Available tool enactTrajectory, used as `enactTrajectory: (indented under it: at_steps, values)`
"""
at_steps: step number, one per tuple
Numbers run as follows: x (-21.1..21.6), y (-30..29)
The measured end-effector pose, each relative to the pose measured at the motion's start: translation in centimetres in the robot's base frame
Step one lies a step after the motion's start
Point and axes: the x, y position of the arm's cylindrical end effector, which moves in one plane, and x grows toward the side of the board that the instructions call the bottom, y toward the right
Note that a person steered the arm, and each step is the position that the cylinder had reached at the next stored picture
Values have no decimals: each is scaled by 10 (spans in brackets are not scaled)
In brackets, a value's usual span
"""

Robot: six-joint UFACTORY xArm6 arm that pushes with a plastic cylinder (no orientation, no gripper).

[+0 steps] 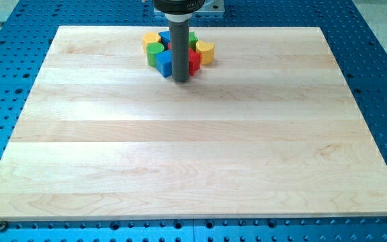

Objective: Move your arm to the left of the hexagon

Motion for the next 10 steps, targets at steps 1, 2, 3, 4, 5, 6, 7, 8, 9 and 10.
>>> enactTrajectory:
  at_steps: [1,2,3,4,5,6,7,8,9,10]
  values:
    - [4,0]
    - [5,0]
    - [20,0]
    - [78,1]
    - [96,-27]
    - [99,-67]
    - [55,-105]
    - [-3,-133]
    - [-65,-137]
    - [-117,-121]
